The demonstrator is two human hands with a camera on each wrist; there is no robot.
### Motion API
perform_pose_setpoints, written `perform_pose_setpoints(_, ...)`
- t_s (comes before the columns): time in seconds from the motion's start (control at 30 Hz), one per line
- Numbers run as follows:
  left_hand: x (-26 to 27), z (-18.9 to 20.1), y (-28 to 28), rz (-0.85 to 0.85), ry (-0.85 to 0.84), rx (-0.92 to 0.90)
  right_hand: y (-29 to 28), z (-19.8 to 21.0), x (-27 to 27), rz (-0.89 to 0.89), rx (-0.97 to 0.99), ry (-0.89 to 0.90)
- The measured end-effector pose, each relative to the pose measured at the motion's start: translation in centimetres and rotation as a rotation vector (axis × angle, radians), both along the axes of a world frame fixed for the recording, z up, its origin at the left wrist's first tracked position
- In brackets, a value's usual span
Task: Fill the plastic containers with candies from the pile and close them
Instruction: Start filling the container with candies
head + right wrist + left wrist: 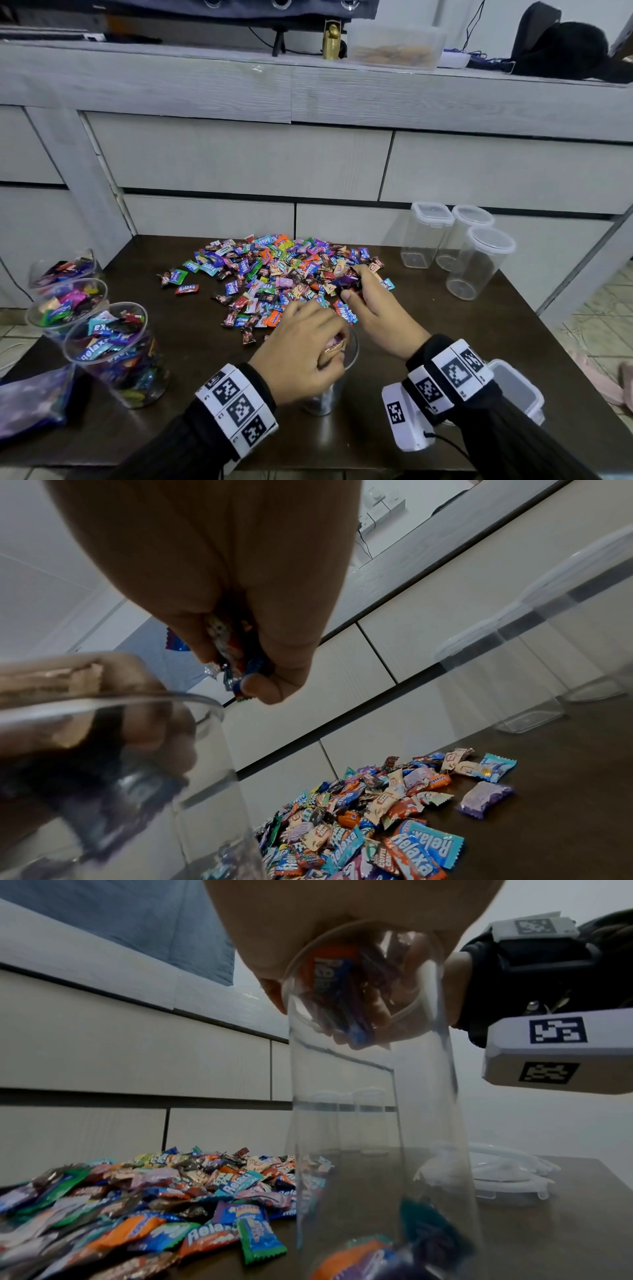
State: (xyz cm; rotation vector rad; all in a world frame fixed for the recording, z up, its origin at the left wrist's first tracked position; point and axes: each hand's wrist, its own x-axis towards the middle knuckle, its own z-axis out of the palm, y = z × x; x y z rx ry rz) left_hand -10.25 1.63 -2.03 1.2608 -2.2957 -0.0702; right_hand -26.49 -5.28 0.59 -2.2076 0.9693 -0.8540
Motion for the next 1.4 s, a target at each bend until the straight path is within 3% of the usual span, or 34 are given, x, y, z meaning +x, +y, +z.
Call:
perform_pose_setpoints(0.13, 0.2, -0.1, -0.1, -0.032, 0.120, 0.060, -0.1, -0.1, -0.2, -0.012, 0.013, 0.012)
perform_pose_setpoints(0.33, 0.2, -0.3, -0.3, -0.043, 0.115, 0.060, -0.1, -0.1, -0.3, -0.019, 0.027, 0.003)
perform_pose_setpoints(0.5, 0.1, -0.7, -0.4, -0.052, 0.291, 0.033, 0.2, 0.5, -0.3, -0.011, 0.020, -0.027)
perform_pose_setpoints(0.63, 1.3, -1.1, -0.8, -0.045, 0.529, 0.163, 0.6, 1.0, 0.3, -0.023, 0.012, -0.056)
perform_pose_setpoints(0.77, 2.8, -1.6, -1.5, -0.066, 0.635, 0.423, 1.7, 0.3, 1.5, 0.008, -0.045, -0.075)
perform_pose_setpoints(0.93, 3.5, -2.9, -1.8, -0.069, 0.583, 0.518, 3.0, -1.6, 1.8, 0.080, -0.155, -0.074)
perform_pose_setpoints(1.07, 3.3, -3.5, -1.8, -0.038, 0.586, 0.546, 3.5, -2.2, 2.0, 0.133, -0.288, 0.051)
perform_pose_setpoints(1.23, 3.5, -3.4, -2.1, -0.056, 0.565, 0.568, 3.6, -1.9, 2.2, 0.143, -0.327, 0.160)
perform_pose_setpoints(1.4, 3.4, -3.6, -2.2, -0.065, 0.618, 0.584, 3.9, -1.9, 2.2, 0.130, -0.322, 0.151)
